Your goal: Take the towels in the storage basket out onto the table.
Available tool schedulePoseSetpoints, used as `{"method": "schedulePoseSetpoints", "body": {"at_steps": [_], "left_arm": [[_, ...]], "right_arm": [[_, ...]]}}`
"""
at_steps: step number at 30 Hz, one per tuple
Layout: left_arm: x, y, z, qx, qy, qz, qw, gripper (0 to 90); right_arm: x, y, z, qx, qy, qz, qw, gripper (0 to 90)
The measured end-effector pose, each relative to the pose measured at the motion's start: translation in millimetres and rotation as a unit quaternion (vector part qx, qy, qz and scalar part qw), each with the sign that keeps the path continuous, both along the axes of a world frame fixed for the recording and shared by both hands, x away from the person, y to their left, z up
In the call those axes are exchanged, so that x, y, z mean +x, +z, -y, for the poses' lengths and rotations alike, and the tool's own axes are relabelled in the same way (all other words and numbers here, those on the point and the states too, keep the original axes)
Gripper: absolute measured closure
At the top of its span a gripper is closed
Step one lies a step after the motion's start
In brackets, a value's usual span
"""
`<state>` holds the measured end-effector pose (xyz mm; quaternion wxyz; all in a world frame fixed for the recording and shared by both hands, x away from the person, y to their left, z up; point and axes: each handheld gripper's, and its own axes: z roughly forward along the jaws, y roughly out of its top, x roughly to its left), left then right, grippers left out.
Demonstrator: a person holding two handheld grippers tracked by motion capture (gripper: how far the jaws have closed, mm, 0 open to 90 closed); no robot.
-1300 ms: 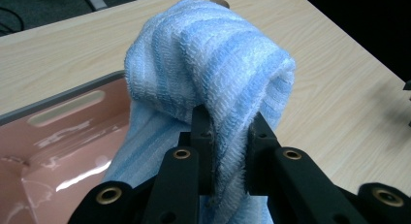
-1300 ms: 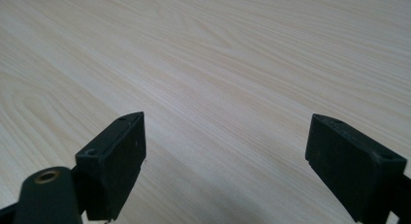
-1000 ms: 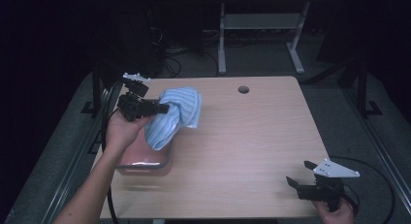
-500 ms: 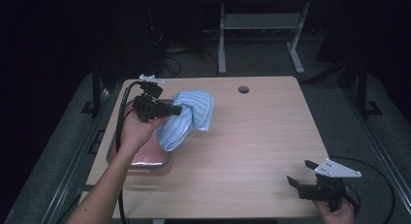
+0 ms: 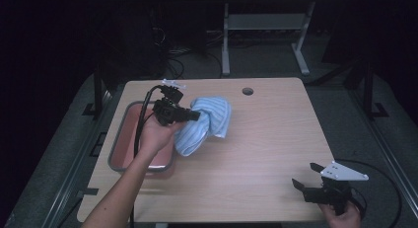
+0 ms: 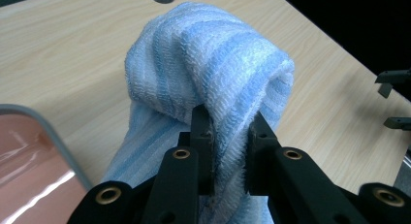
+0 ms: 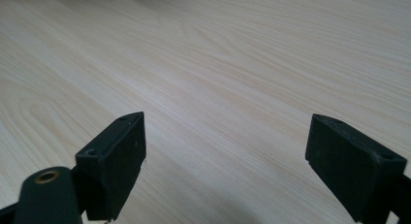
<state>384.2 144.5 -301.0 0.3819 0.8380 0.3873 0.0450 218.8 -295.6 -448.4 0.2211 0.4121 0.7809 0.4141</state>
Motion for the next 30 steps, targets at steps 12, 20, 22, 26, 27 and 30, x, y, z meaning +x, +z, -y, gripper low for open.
{"method": "schedulePoseSetpoints", "body": {"at_steps": [12,20,22,26,27,30], "left_arm": [[6.5,-18.4,35.4,0.009,-0.020,-0.008,0.9997,77.7],[9.4,-37.0,55.4,0.010,-0.033,-0.022,0.9992,77.1],[10.2,-44.0,59.5,0.010,-0.031,-0.027,0.9991,77.1],[12.1,-54.8,67.4,0.015,-0.033,-0.034,0.9988,77.0],[12.6,-57.5,70.0,0.013,-0.031,-0.035,0.9988,77.0],[14.4,-64.5,77.2,0.016,-0.037,-0.042,0.9983,77.0]], "right_arm": [[-0.2,0.6,1.1,0.005,0.003,0.002,1.0000,14.1],[-0.7,1.4,1.3,0.007,0.003,0.003,1.0000,14.1],[-0.7,1.4,2.0,0.008,0.003,0.004,1.0000,14.1],[-0.4,1.6,2.5,0.009,0.003,0.003,0.9999,14.1],[-0.4,1.6,2.5,0.009,0.003,0.003,0.9999,14.1],[-0.4,1.5,1.6,0.008,0.004,0.003,0.9999,14.1]]}}
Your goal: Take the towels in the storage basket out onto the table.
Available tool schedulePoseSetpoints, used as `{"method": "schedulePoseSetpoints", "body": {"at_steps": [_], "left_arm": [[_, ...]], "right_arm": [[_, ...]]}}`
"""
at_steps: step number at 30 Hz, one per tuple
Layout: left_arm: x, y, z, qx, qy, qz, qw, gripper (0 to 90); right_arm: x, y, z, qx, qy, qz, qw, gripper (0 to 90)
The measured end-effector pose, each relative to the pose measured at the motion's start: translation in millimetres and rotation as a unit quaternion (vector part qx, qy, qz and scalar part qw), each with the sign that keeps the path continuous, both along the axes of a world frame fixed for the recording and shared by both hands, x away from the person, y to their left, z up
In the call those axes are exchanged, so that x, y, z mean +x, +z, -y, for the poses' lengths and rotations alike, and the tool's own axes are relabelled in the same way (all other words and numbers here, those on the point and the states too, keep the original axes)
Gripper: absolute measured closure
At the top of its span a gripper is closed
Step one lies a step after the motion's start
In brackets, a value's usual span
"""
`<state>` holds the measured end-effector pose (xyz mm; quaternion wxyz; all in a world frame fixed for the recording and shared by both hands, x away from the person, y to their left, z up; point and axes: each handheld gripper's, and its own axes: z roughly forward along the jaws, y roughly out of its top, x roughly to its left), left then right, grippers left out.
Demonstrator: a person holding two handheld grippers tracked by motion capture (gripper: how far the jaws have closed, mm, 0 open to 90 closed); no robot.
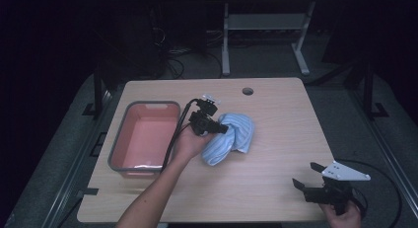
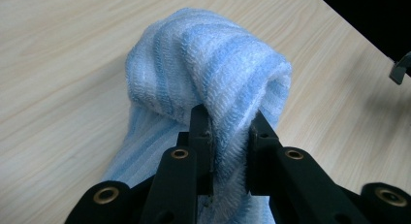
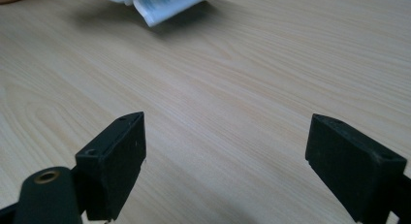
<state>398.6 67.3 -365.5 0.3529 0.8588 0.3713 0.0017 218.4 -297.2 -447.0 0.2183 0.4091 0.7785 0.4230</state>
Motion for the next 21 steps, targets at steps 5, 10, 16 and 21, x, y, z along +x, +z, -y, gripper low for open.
{"method": "schedulePoseSetpoints", "body": {"at_steps": [5,10,16,21], "left_arm": [[2.1,-13.1,14.0,-0.007,0.004,-0.011,0.9999,76.6],[3.0,-23.1,23.5,-0.006,0.003,-0.017,0.9998,76.0],[2.9,-31.4,28.3,-0.008,0.005,-0.025,0.9997,74.8],[2.4,-37.3,31.9,-0.007,0.007,-0.031,0.9995,71.2]], "right_arm": [[-0.1,0.2,0.7,0.001,0.000,0.000,1.0000,14.1],[-0.2,0.2,1.0,0.000,0.001,0.001,1.0000,14.1],[-0.6,0.6,1.4,0.000,-0.001,0.001,1.0000,14.1],[-0.2,0.5,0.7,-0.002,0.002,0.002,1.0000,14.1]]}}
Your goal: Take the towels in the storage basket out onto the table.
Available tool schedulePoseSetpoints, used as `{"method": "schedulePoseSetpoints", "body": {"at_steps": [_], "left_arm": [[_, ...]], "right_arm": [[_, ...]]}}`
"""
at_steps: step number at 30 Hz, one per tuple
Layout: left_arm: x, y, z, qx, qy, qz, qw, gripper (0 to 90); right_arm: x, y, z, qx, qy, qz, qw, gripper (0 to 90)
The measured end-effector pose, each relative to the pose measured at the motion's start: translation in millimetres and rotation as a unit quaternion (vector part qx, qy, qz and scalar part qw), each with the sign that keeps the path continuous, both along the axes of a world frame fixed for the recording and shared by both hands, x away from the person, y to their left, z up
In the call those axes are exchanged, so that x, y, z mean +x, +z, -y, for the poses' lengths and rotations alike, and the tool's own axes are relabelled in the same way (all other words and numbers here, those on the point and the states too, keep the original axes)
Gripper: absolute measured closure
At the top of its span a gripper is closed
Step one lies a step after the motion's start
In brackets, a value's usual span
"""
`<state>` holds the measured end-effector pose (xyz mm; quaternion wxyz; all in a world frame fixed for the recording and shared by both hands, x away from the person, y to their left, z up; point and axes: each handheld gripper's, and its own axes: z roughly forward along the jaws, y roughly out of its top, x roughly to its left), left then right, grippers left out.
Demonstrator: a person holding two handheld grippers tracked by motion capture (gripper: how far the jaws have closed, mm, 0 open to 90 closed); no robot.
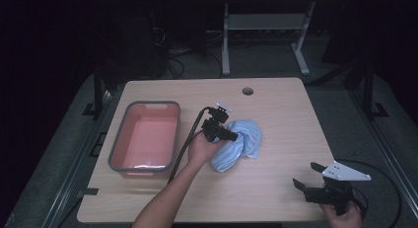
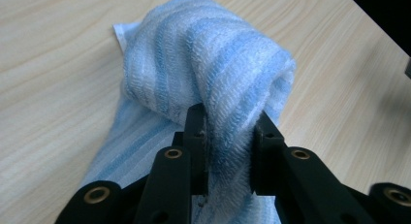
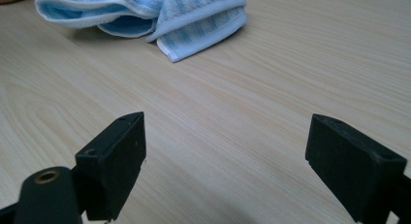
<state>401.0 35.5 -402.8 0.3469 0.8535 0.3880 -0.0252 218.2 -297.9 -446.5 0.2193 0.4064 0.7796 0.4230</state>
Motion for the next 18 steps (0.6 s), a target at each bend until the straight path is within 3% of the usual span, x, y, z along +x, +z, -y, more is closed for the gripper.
{"method": "schedulePoseSetpoints", "body": {"at_steps": [5,7,11,18], "left_arm": [[-1.0,-4.5,2.2,-0.001,0.001,-0.005,1.0000,67.1],[-1.6,-4.5,1.0,-0.008,0.003,-0.006,0.9999,57.7],[-4.7,-2.0,-3.6,-0.015,0.002,-0.005,0.9999,51.9],[-9.8,6.6,-16.9,-0.030,0.010,0.005,0.9995,47.6]], "right_arm": [[0.0,0.1,-1.7,-0.003,0.002,-0.001,1.0000,14.1],[-0.5,0.3,-0.9,-0.002,0.000,-0.002,1.0000,14.1],[-0.3,0.2,-1.0,-0.002,0.002,-0.002,1.0000,14.1],[0.1,0.3,-3.1,-0.007,0.004,0.001,1.0000,14.1]]}}
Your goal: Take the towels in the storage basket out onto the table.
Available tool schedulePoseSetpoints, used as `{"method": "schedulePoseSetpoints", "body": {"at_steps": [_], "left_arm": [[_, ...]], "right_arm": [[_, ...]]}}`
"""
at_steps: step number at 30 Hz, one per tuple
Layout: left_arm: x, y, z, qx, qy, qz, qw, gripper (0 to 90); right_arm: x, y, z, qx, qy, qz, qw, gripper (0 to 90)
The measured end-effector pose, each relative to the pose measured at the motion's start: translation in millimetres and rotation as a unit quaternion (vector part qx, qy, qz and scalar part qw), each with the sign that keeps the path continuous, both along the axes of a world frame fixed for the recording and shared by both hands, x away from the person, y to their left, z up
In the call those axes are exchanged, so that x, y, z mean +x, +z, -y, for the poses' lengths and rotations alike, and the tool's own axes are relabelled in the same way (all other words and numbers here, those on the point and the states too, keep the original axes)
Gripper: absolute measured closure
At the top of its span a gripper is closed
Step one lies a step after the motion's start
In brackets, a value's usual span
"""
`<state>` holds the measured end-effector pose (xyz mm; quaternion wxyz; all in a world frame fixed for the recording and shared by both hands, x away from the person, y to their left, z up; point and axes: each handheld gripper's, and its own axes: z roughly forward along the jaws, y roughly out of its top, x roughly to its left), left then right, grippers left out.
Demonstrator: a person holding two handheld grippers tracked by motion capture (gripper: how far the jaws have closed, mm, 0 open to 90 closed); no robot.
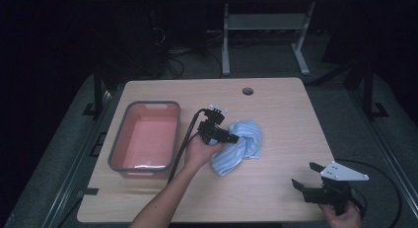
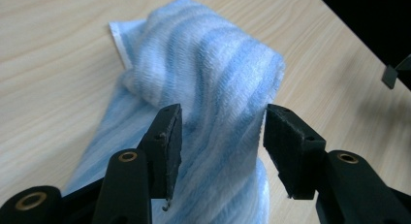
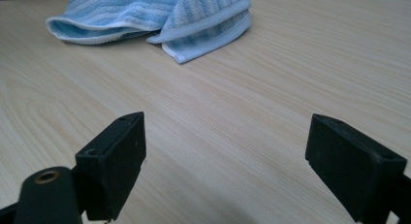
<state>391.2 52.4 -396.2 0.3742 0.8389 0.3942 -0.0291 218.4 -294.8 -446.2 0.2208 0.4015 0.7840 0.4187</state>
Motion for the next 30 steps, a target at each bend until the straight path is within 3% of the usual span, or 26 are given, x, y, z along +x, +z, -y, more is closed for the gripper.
{"method": "schedulePoseSetpoints", "body": {"at_steps": [5,13,15,30], "left_arm": [[-4.1,4.5,-7.7,-0.013,0.004,0.007,0.9999,44.6],[-10.6,5.0,-13.8,-0.009,-0.001,0.011,0.9999,41.8],[-12.3,5.5,-14.9,-0.017,0.002,0.012,0.9998,41.3],[-22.1,6.2,-16.8,-0.012,-0.006,0.023,0.9996,36.1]], "right_arm": [[0.4,0.0,-0.2,0.000,-0.002,-0.001,1.0000,14.1],[1.8,-0.8,-0.2,-0.001,-0.005,-0.005,1.0000,14.1],[2.2,-1.1,0.2,-0.001,-0.005,-0.006,1.0000,14.1],[3.7,-2.4,1.4,-0.001,-0.009,-0.008,0.9999,14.1]]}}
